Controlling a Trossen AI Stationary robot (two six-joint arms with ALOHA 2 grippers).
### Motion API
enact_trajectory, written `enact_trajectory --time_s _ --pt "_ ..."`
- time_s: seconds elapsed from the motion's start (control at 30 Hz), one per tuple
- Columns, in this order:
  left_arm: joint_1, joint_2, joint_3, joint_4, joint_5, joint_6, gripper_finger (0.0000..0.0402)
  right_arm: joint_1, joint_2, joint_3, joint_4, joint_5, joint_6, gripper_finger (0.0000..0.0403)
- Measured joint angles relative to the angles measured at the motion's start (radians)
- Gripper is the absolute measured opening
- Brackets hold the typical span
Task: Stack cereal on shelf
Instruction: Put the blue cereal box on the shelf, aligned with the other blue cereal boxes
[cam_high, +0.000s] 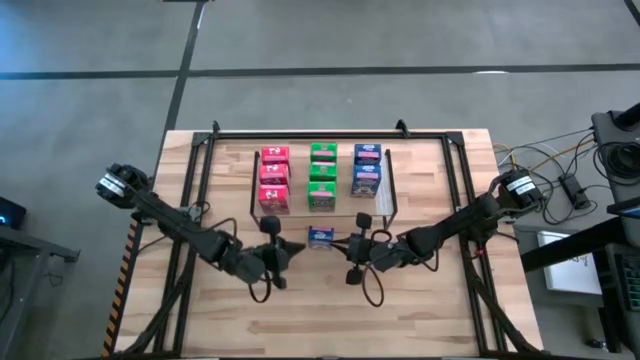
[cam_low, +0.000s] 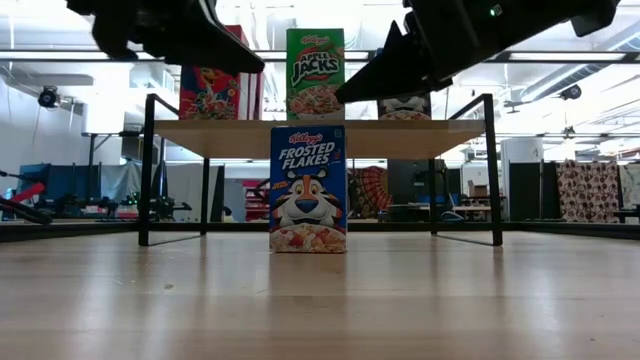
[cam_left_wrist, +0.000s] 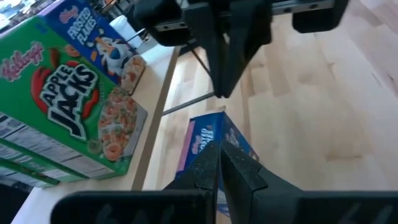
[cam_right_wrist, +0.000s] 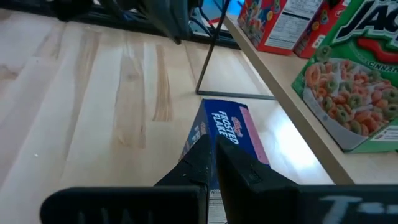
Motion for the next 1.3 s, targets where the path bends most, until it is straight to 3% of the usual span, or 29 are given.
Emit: enact_trajectory --time_s 0.93,1.3 --pt "0.022 0.077 0.0 0.085 0.001 0.033 0.0 0.003 0.028 0.069 -0.04 0.002 0.01 0.0013" --pt "0.025 0.077 -0.004 0.085 0.108 -0.004 0.0 0.002 0.028 0.069 -0.039 0.001 -0.035 0.0013"
